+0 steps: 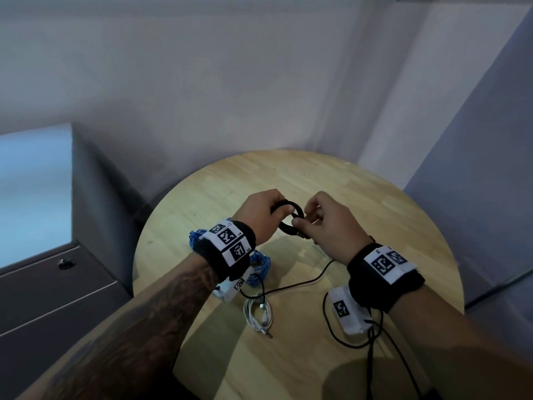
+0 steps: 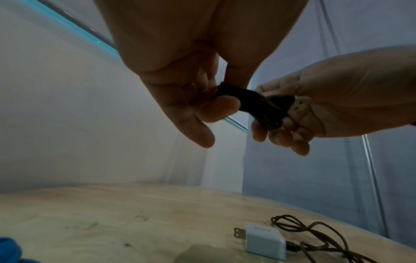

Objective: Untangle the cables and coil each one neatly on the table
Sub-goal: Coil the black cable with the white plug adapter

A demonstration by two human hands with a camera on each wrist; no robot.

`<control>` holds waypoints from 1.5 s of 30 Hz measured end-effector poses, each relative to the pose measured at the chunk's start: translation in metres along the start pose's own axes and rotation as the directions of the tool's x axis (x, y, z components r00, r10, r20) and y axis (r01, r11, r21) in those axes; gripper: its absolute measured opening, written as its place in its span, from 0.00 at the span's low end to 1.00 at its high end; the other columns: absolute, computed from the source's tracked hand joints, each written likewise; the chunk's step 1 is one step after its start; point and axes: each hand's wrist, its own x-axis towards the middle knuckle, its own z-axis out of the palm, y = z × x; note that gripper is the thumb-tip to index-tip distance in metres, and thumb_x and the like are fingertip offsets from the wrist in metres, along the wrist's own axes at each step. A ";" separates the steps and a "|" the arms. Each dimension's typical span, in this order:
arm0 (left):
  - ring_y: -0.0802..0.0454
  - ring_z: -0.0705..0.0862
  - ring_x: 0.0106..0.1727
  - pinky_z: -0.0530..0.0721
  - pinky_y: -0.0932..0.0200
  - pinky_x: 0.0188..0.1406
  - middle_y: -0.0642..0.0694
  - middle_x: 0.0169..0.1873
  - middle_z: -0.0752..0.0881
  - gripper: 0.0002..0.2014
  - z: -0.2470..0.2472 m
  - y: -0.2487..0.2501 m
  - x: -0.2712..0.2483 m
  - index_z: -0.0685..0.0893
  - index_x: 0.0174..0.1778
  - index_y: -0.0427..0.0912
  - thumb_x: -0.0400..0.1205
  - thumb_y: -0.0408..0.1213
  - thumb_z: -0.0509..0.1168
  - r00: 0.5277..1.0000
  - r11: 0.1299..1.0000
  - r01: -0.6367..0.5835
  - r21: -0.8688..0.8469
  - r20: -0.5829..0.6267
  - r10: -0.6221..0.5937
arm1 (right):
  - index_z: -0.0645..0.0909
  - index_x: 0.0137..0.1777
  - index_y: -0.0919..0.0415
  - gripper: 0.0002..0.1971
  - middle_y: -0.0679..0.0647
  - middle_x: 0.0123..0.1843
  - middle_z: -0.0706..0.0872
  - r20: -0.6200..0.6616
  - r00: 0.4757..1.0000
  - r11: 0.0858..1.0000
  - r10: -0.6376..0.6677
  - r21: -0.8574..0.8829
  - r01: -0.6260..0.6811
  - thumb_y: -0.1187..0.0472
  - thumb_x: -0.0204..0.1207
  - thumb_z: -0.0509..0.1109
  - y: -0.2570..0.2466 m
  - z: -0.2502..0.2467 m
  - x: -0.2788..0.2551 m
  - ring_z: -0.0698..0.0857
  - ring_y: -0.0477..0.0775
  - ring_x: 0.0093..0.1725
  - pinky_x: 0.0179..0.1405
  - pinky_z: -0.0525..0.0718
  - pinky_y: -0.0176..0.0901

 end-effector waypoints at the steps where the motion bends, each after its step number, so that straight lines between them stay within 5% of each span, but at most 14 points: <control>1: 0.50 0.79 0.31 0.84 0.48 0.38 0.50 0.29 0.81 0.08 0.001 -0.002 0.001 0.83 0.46 0.43 0.83 0.44 0.66 1.000 1.000 0.014 0.004 0.006 -0.014 | 0.77 0.43 0.51 0.11 0.49 0.35 0.87 0.001 1.000 0.985 -0.015 -0.173 0.015 0.46 0.78 0.73 0.000 0.001 0.000 0.87 0.53 0.36 0.34 0.82 0.50; 3: 0.50 0.79 0.30 0.85 0.48 0.38 0.49 0.28 0.81 0.08 0.002 -0.004 0.002 0.83 0.45 0.43 0.84 0.44 0.65 0.999 0.999 0.037 0.004 0.031 -0.038 | 0.77 0.40 0.52 0.15 0.47 0.33 0.83 0.018 0.999 0.873 -0.050 -0.484 0.052 0.43 0.81 0.66 -0.001 0.002 -0.001 0.82 0.54 0.35 0.30 0.73 0.46; 6: 0.50 0.80 0.27 0.86 0.49 0.33 0.43 0.29 0.82 0.07 -0.002 -0.003 0.001 0.82 0.45 0.40 0.84 0.40 0.67 0.991 0.986 0.094 -0.141 0.110 -0.079 | 0.74 0.39 0.52 0.16 0.47 0.32 0.79 0.059 0.993 0.786 -0.105 -0.606 0.119 0.44 0.85 0.59 -0.008 0.002 -0.002 0.78 0.54 0.33 0.29 0.67 0.46; 10: 0.48 0.80 0.26 0.88 0.49 0.30 0.36 0.37 0.85 0.02 -0.020 -0.024 0.010 0.82 0.49 0.39 0.83 0.32 0.67 0.989 0.959 0.148 -0.240 0.019 -0.148 | 0.71 0.33 0.63 0.18 0.56 0.29 0.78 -0.065 0.997 0.986 -0.042 -0.164 0.031 0.56 0.83 0.64 0.004 -0.027 0.011 0.72 0.54 0.28 0.32 0.68 0.46; 13: 0.49 0.77 0.24 0.81 0.60 0.19 0.42 0.33 0.84 0.03 -0.047 -0.053 0.022 0.84 0.51 0.39 0.82 0.31 0.68 0.960 0.965 0.193 -0.180 -0.167 -0.223 | 0.77 0.35 0.68 0.17 0.55 0.30 0.82 -0.198 0.979 0.998 0.055 0.004 -0.056 0.57 0.82 0.66 0.025 -0.065 0.013 0.75 0.47 0.27 0.34 0.74 0.44; 18: 0.51 0.79 0.26 0.78 0.60 0.27 0.45 0.32 0.87 0.02 -0.027 -0.047 0.037 0.86 0.48 0.47 0.82 0.36 0.69 0.989 0.990 0.140 0.011 0.043 -0.140 | 0.82 0.45 0.55 0.13 0.49 0.44 0.88 0.087 0.982 0.977 0.170 -0.149 -0.156 0.46 0.83 0.68 0.063 -0.053 0.011 0.85 0.50 0.44 0.45 0.82 0.48; 21: 0.48 0.83 0.30 0.81 0.57 0.24 0.42 0.37 0.88 0.05 0.001 -0.047 0.054 0.84 0.54 0.46 0.84 0.36 0.65 0.962 0.971 0.223 0.086 0.141 -0.233 | 0.82 0.45 0.51 0.06 0.47 0.48 0.85 0.196 0.948 0.911 0.249 -0.379 -0.161 0.50 0.80 0.72 0.089 -0.041 0.014 0.84 0.53 0.49 0.50 0.83 0.49; 24: 0.43 0.89 0.39 0.90 0.49 0.33 0.38 0.46 0.89 0.11 0.020 -0.056 0.063 0.82 0.64 0.44 0.86 0.36 0.64 0.909 0.923 0.312 0.223 0.211 -0.359 | 0.80 0.50 0.49 0.05 0.47 0.51 0.83 0.282 0.876 0.793 0.390 -0.586 -0.165 0.54 0.77 0.73 0.102 -0.032 0.012 0.83 0.54 0.50 0.47 0.84 0.47; 26: 0.40 0.88 0.53 0.90 0.43 0.48 0.38 0.61 0.85 0.18 0.029 -0.060 0.061 0.77 0.73 0.45 0.86 0.37 0.63 0.867 0.881 0.307 0.361 0.275 -0.415 | 0.79 0.53 0.51 0.06 0.50 0.52 0.83 0.301 0.838 0.703 0.455 -0.699 -0.131 0.57 0.78 0.71 0.104 -0.027 0.010 0.83 0.54 0.49 0.44 0.81 0.45; 29: 0.36 0.76 0.71 0.79 0.40 0.67 0.41 0.79 0.67 0.29 0.032 -0.056 0.058 0.63 0.82 0.49 0.85 0.47 0.62 0.896 0.799 0.190 0.570 0.233 -0.379 | 0.79 0.48 0.53 0.03 0.53 0.51 0.84 0.278 0.840 0.627 0.466 -0.774 -0.091 0.62 0.78 0.68 0.106 -0.027 0.009 0.83 0.56 0.47 0.42 0.79 0.44; 33: 0.39 0.75 0.72 0.76 0.41 0.69 0.43 0.75 0.69 0.25 0.030 -0.032 0.051 0.70 0.77 0.48 0.84 0.45 0.65 0.974 0.907 0.119 0.403 0.131 -0.186 | 0.80 0.52 0.54 0.05 0.55 0.54 0.84 0.229 0.882 0.705 0.413 -0.693 -0.150 0.63 0.80 0.66 0.099 -0.043 0.008 0.83 0.60 0.51 0.45 0.79 0.46; 38: 0.47 0.76 0.70 0.76 0.49 0.69 0.48 0.73 0.72 0.21 0.031 0.006 0.040 0.75 0.73 0.50 0.84 0.46 0.65 0.987 0.968 -0.018 0.249 0.160 -0.023 | 0.82 0.49 0.49 0.04 0.51 0.49 0.86 0.019 0.981 0.857 0.192 -0.490 -0.159 0.60 0.81 0.69 0.077 -0.079 0.000 0.82 0.57 0.48 0.45 0.79 0.47; 41: 0.51 0.78 0.68 0.74 0.60 0.61 0.50 0.71 0.75 0.19 0.030 0.024 0.033 0.77 0.71 0.49 0.84 0.46 0.65 0.986 0.985 -0.042 0.165 0.169 0.014 | 0.81 0.47 0.47 0.06 0.47 0.45 0.84 -0.105 0.991 0.930 0.089 -0.348 -0.120 0.61 0.80 0.70 0.072 -0.094 -0.006 0.80 0.56 0.47 0.44 0.74 0.45; 45: 0.54 0.78 0.67 0.74 0.60 0.61 0.52 0.69 0.79 0.21 0.026 0.044 0.021 0.77 0.72 0.48 0.85 0.51 0.62 0.983 0.998 -0.016 -0.068 0.183 0.028 | 0.81 0.46 0.47 0.08 0.47 0.44 0.86 -0.255 0.967 0.994 -0.017 -0.110 -0.012 0.64 0.80 0.70 0.057 -0.109 -0.013 0.84 0.55 0.46 0.42 0.79 0.40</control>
